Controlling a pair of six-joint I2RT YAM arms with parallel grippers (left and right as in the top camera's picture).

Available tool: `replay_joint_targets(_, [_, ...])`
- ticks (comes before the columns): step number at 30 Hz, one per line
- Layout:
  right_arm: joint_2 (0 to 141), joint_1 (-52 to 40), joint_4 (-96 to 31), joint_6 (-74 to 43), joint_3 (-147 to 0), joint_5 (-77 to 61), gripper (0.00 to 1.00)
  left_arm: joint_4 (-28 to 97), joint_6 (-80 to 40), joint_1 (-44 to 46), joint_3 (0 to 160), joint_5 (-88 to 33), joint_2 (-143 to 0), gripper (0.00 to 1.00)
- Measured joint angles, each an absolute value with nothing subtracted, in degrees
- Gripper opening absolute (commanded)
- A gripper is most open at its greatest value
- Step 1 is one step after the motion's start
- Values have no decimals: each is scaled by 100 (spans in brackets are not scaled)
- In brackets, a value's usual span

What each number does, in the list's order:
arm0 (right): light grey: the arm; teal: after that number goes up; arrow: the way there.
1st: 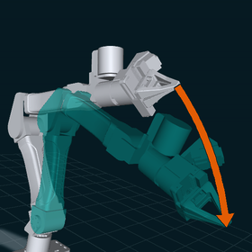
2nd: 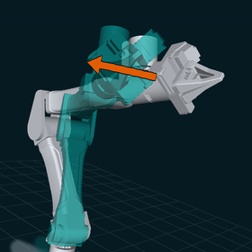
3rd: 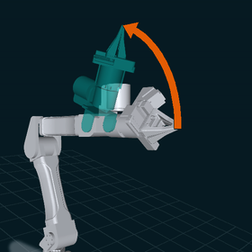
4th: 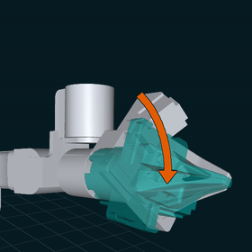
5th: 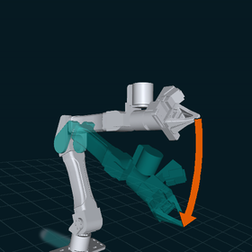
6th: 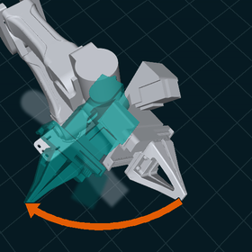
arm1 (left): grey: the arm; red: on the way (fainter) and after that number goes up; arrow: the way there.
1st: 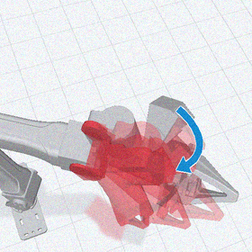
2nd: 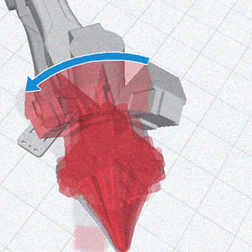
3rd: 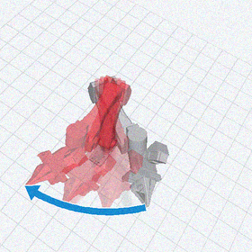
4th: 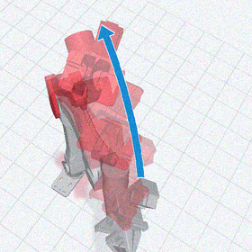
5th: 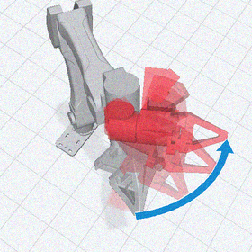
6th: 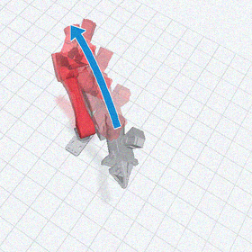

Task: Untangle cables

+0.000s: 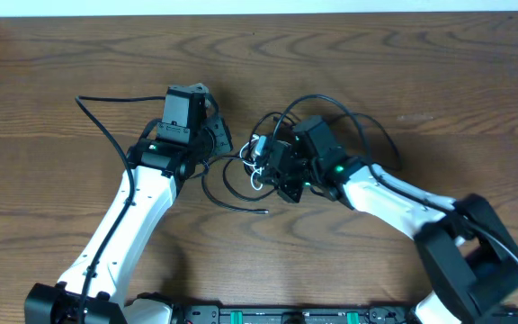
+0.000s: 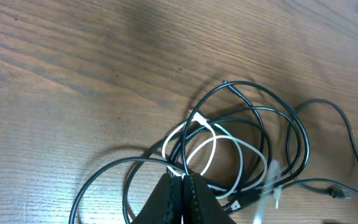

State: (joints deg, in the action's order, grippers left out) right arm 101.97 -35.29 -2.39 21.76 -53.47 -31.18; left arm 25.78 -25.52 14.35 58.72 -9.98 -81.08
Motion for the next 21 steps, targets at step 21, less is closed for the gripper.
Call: replay_joint_targets(21, [10366,-3529,342,4700,-5347,-1551,24,2578,-2552,1435,5872,-998,-8108,8])
